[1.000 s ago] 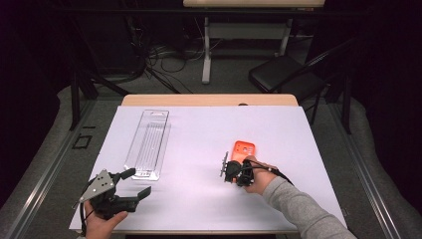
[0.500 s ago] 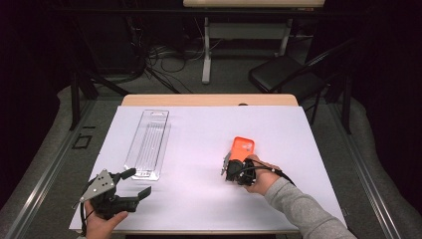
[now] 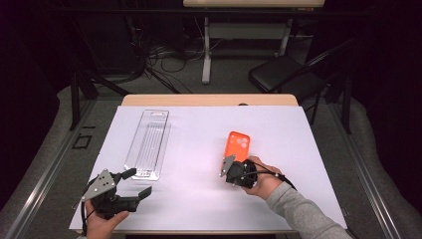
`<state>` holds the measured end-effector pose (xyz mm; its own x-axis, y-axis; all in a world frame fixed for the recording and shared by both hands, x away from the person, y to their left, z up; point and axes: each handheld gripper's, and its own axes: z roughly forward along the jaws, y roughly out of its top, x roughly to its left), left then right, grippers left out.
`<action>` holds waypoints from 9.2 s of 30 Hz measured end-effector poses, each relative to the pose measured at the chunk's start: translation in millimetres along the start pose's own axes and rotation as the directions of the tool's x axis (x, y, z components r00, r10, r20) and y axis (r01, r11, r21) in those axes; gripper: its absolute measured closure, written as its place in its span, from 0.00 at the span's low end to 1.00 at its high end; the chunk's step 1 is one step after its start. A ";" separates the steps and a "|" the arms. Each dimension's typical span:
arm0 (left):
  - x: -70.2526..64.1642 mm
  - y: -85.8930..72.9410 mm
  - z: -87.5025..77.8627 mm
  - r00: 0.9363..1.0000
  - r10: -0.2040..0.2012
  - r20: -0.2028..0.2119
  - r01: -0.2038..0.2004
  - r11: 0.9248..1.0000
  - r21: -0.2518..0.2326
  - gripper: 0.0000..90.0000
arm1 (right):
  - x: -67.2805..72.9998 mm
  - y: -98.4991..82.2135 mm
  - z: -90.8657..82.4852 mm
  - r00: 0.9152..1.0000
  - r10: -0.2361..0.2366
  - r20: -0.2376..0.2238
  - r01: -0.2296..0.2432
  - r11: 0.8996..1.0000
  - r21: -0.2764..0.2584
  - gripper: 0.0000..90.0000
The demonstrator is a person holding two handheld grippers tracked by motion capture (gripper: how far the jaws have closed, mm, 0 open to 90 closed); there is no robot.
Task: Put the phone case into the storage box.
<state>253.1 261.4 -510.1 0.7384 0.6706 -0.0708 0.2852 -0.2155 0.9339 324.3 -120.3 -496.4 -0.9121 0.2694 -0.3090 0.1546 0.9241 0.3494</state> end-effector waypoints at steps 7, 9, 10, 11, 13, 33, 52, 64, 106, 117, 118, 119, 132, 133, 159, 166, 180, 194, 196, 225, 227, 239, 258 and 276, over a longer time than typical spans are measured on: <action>0.9 0.1 0.8 1.000 -0.001 0.001 0.001 1.000 0.006 0.17 | 3.5 1.2 -2.5 1.000 -0.007 0.020 0.008 0.999 -0.042 1.00; 2.5 0.4 1.5 1.000 -0.010 -0.001 0.010 1.000 0.007 0.17 | 3.8 2.6 -4.2 0.999 -0.024 0.031 0.025 0.998 -0.055 1.00; 2.5 0.4 1.5 1.000 -0.010 -0.001 0.010 1.000 0.007 0.17 | 4.8 2.9 -5.1 0.999 -0.019 0.038 0.022 0.998 -0.063 1.00; 3.2 0.7 1.9 1.000 -0.012 -0.001 0.012 1.000 0.005 0.17 | 4.8 2.9 -5.1 0.999 -0.019 0.038 0.022 0.998 -0.063 1.00; 4.7 1.8 2.5 1.000 -0.026 0.003 0.026 1.000 0.000 0.17 | 5.9 5.1 -7.0 0.998 -0.034 0.058 0.039 0.995 -0.095 1.00; 16.1 68.4 29.6 0.999 -0.034 0.024 0.032 0.998 0.057 0.17 | 8.8 21.0 -30.3 0.987 -0.074 0.144 0.096 0.984 -0.153 1.00; 21.4 129.0 80.9 0.989 -0.093 0.118 0.079 0.990 0.114 0.17 | 9.1 46.0 -39.3 0.967 -0.135 0.215 0.173 0.971 -0.167 1.00; 15.4 160.6 104.2 0.989 -0.087 0.117 0.068 0.986 0.153 0.17 | 8.7 52.3 -43.2 0.960 -0.145 0.239 0.191 0.965 -0.179 1.00; 8.8 174.2 152.4 0.945 -0.290 0.152 0.234 0.922 0.307 0.48 | 16.7 61.4 -39.5 0.937 -0.174 0.303 0.235 0.956 -0.178 0.99; 9.6 170.2 157.8 0.926 -0.346 0.154 0.284 0.903 0.322 0.56 | 17.2 62.5 -40.3 0.932 -0.183 0.314 0.248 0.951 -0.183 0.99; 9.2 169.7 158.3 0.923 -0.352 0.157 0.288 0.901 0.325 0.58 | 17.6 62.7 -40.3 0.932 -0.183 0.314 0.249 0.951 -0.184 0.99; 8.7 169.1 159.3 0.920 -0.358 0.156 0.294 0.898 0.328 0.58 | 17.6 62.7 -40.3 0.932 -0.183 0.314 0.249 0.951 -0.184 0.99; 5.1 164.8 168.6 0.901 -0.397 0.173 0.310 0.870 0.383 0.70 | 19.9 64.2 -39.7 0.929 -0.188 0.318 0.257 0.948 -0.190 0.99; 5.1 164.7 169.0 0.901 -0.396 0.174 0.308 0.869 0.386 0.71 | 20.0 64.3 -39.5 0.929 -0.189 0.319 0.259 0.946 -0.193 0.99; 9.9 162.3 170.3 0.860 -0.485 0.162 0.386 0.823 0.416 0.86 | 22.3 66.3 -37.5 0.927 -0.198 0.317 0.268 0.944 -0.194 0.99; 13.1 160.7 170.8 0.836 -0.523 0.163 0.420 0.803 0.424 0.87 | 22.9 66.2 -36.1 0.931 -0.189 0.313 0.259 0.945 -0.200 0.99; 14.7 159.4 171.2 0.811 -0.564 0.155 0.458 0.778 0.431 0.88 | 22.3 66.5 -35.4 0.929 -0.193 0.314 0.264 0.943 -0.202 0.99; 16.4 157.0 172.7 0.790 -0.595 0.144 0.485 0.752 0.447 0.89 | 22.2 65.7 -33.7 0.933 -0.191 0.304 0.259 0.945 -0.201 0.99; 16.5 156.8 172.9 0.789 -0.597 0.143 0.486 0.750 0.449 0.89 | 22.0 65.6 -33.4 0.934 -0.189 0.301 0.257 0.945 -0.204 0.99; 19.1 154.4 173.8 0.780 -0.609 0.144 0.498 0.744 0.446 0.89 | 20.7 65.4 -33.0 0.938 -0.179 0.296 0.247 0.946 -0.211 0.97; 19.6 153.9 173.9 0.781 -0.608 0.145 0.498 0.745 0.444 0.89 | 21.1 65.4 -33.0 0.939 -0.174 0.298 0.244 0.946 -0.216 0.95; 21.4 151.5 174.5 0.779 -0.612 0.138 0.506 0.743 0.438 0.89 | 19.0 64.5 -35.6 0.933 -0.162 0.321 0.242 0.943 -0.229 0.82; 27.4 142.0 165.6 0.789 -0.595 0.154 0.527 0.784 0.326 0.89 | 12.3 56.6 -39.8 0.961 -0.033 0.273 0.126 0.935 -0.330 0.58; 32.2 133.8 155.9 0.824 -0.539 0.171 0.497 0.835 0.237 0.89 | 0.5 50.3 -49.8 0.965 0.113 0.237 -0.003 0.907 -0.421 0.48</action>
<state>410.3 143.5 -442.0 0.5596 0.5476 -0.6220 0.7499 -0.0151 0.6614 312.7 -87.1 -435.0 -0.7727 0.4286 -0.4682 -0.0173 0.7231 0.6905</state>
